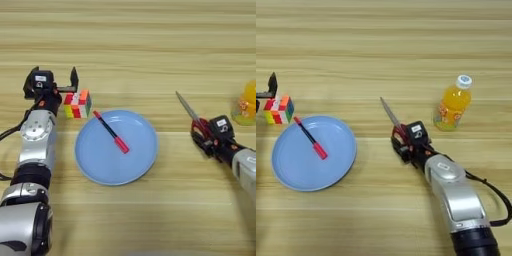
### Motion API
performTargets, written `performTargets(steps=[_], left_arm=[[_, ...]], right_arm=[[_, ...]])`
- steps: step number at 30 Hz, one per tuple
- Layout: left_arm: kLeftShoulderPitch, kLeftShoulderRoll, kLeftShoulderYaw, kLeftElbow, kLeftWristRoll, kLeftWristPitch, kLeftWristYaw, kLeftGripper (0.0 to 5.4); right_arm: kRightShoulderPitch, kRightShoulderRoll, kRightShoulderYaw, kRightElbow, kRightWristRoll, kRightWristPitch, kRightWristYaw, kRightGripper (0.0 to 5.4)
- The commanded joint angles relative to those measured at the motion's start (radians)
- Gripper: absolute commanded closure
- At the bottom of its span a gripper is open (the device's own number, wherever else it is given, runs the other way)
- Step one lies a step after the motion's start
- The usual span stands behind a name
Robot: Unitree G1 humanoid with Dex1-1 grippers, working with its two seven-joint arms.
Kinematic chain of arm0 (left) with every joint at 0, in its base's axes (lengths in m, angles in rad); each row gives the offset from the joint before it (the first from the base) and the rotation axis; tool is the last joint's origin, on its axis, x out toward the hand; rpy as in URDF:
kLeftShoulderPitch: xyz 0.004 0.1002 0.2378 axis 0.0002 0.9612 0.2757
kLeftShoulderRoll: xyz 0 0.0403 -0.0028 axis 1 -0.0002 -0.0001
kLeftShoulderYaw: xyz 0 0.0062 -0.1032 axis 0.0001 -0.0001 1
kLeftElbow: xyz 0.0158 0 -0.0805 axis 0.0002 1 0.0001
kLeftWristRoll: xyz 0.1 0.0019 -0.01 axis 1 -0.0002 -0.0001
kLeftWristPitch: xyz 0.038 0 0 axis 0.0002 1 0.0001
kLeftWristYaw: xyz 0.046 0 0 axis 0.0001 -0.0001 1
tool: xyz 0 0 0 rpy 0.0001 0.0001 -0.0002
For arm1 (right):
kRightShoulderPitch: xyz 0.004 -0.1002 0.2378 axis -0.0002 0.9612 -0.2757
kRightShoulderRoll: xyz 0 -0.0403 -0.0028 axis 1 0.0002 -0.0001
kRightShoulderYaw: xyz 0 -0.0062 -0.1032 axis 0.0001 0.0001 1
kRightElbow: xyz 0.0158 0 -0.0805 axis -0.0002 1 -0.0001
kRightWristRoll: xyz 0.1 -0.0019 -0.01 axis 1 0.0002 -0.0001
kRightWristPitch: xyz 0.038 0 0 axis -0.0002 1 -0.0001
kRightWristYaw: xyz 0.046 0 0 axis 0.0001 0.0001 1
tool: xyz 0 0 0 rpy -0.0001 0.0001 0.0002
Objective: Move the objects on the table
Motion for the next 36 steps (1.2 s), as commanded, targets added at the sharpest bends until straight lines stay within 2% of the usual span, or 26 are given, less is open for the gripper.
performTargets(steps=[1, 4, 6, 7, 17, 24, 31, 36], left_arm=[[0.004, 0.001, -0.001, -0.01, 0.003, 0.02, -0.001, 0.0], [0.004, 0.0, -0.001, -0.009, 0.003, 0.019, -0.001, 0.0], [0.004, 0.0, -0.002, -0.008, 0.004, 0.018, -0.001, 0.0], [0.004, -0.001, -0.002, -0.008, 0.004, 0.018, -0.001, 0.0], [0.008, -0.003, -0.004, -0.017, 0.006, 0.02, 0.002, 0.0], [0.009, -0.005, -0.005, -0.021, 0.006, 0.023, 0.004, 0.0], [0.008, -0.005, -0.005, -0.021, 0.007, 0.024, 0.004, 0.0], [0.009, -0.006, -0.005, -0.024, 0.007, 0.025, 0.006, 0.0]], right_arm=[[-0.003, 0.047, 0.036, 0.092, 0.001, 0.027, 0.006, 2.92], [-0.031, 0.069, 0.028, 0.122, 0.006, -0.005, 0.006, 2.92], [-0.048, 0.079, 0.025, 0.142, -0.003, -0.056, 0.002, 2.92], [-0.052, 0.082, 0.023, 0.146, -0.005, -0.073, 0.003, 2.64], [-0.04, 0.075, 0.005, 0.04, -0.015, -0.198, -0.002, 1.66], [-0.031, 0.075, 0.027, -0.04, -0.018, -0.236, 0.018, 0.89], [-0.057, 0.083, 0.082, -0.084, -0.035, -0.223, 0.042, 0.05], [-0.08, 0.099, 0.15, -0.114, -0.042, -0.191, 0.068, 0.02]])
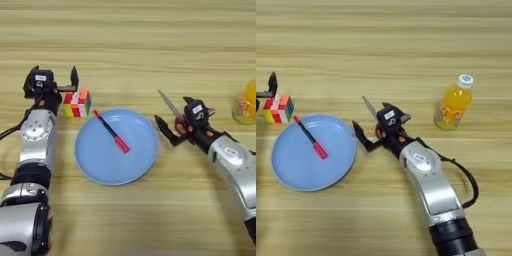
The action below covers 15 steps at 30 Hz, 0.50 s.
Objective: Move the objects on the table
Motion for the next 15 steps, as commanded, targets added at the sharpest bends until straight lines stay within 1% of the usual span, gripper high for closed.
performTargets(steps=[1, 9, 12, 15], left_arm=[[0.007, -0.006, -0.005, -0.013, 0.007, 0.022, 0.006, 0.0], [0.008, -0.008, -0.007, -0.016, 0.007, 0.025, 0.009, 0.0], [0.008, -0.007, -0.008, -0.016, 0.006, 0.025, 0.009, 0.0], [0.008, -0.008, -0.009, -0.015, 0.006, 0.025, 0.01, 0.0]], right_arm=[[-0.04, 0.013, 0.053, -0.038, -0.01, 0.041, 0.025, 0.02], [-0.083, 0.043, 0.117, -0.051, 0.002, 0.128, 0.059, 0.02], [-0.113, 0.06, 0.128, -0.026, -0.002, 0.149, 0.061, 0.02], [-0.147, 0.086, 0.134, 0.025, 0.001, 0.162, 0.066, 0.02]])
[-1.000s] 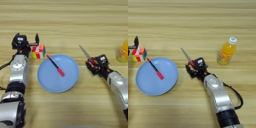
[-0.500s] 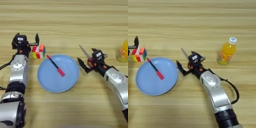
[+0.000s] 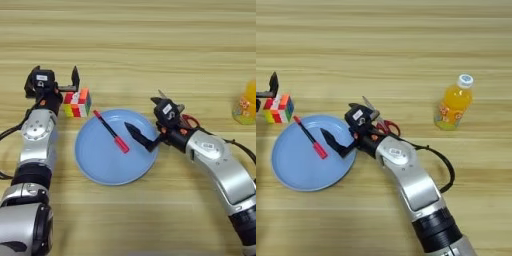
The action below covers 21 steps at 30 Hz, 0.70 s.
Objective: Move the objects on the table
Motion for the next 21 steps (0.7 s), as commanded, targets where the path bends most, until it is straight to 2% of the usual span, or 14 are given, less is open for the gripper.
performTargets(steps=[1, 6, 11, 15, 21], left_arm=[[0.007, -0.006, -0.001, -0.008, 0.006, 0.017, 0.006, 0.0], [0.01, -0.007, -0.003, -0.015, 0.006, 0.019, 0.009, 0.0], [0.014, -0.009, -0.005, -0.024, 0.007, 0.022, 0.01, 0.0], [0.017, -0.011, -0.006, -0.032, 0.008, 0.026, 0.012, 0.0], [0.022, -0.012, -0.007, -0.041, 0.008, 0.029, 0.014, 0.0]], right_arm=[[-0.052, 0.035, 0.011, 0.065, 0.008, 0.028, 0.005, 0.02], [-0.083, 0.081, 0.052, 0.139, -0.002, 0.033, 0.013, 0.02], [-0.066, 0.112, 0.108, 0.182, -0.015, 0.027, 0.02, 0.02], [-0.056, 0.118, 0.133, 0.228, -0.03, 0.004, 0.021, 0.02], [-0.066, 0.126, 0.125, 0.33, -0.044, -0.02, 0.01, 0.02]])
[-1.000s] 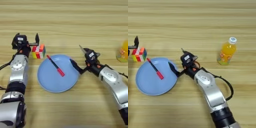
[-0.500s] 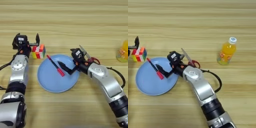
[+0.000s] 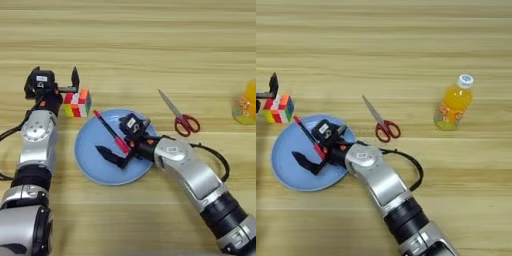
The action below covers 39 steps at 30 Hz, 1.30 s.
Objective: Move the objects on the table
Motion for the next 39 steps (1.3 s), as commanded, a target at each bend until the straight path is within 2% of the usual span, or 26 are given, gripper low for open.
performTargets(steps=[1, 8, 18, 29, 39], left_arm=[[0.007, -0.009, -0.004, -0.016, 0.008, 0.019, 0.007, 0.0], [0.01, -0.011, -0.004, -0.021, 0.008, 0.022, 0.009, 0.0], [0.016, -0.015, -0.005, -0.036, 0.01, 0.028, 0.012, 0.0], [0.019, -0.018, -0.006, -0.045, 0.012, 0.032, 0.014, 0.0], [0.021, -0.019, -0.006, -0.049, 0.012, 0.033, 0.015, 0.0]], right_arm=[[-0.007, 0.011, -0.003, 0.049, -0.017, -0.015, -0.009, 0.02], [-0.018, 0.015, -0.014, 0.102, -0.035, -0.023, -0.014, 0.12], [-0.015, 0.011, -0.002, 0.123, -0.06, -0.022, -0.011, 1.27], [-0.016, 0.014, -0.016, 0.132, -0.054, -0.019, -0.012, 2.66], [-0.014, 0.014, -0.018, 0.132, -0.054, -0.017, -0.01, 3.7]])
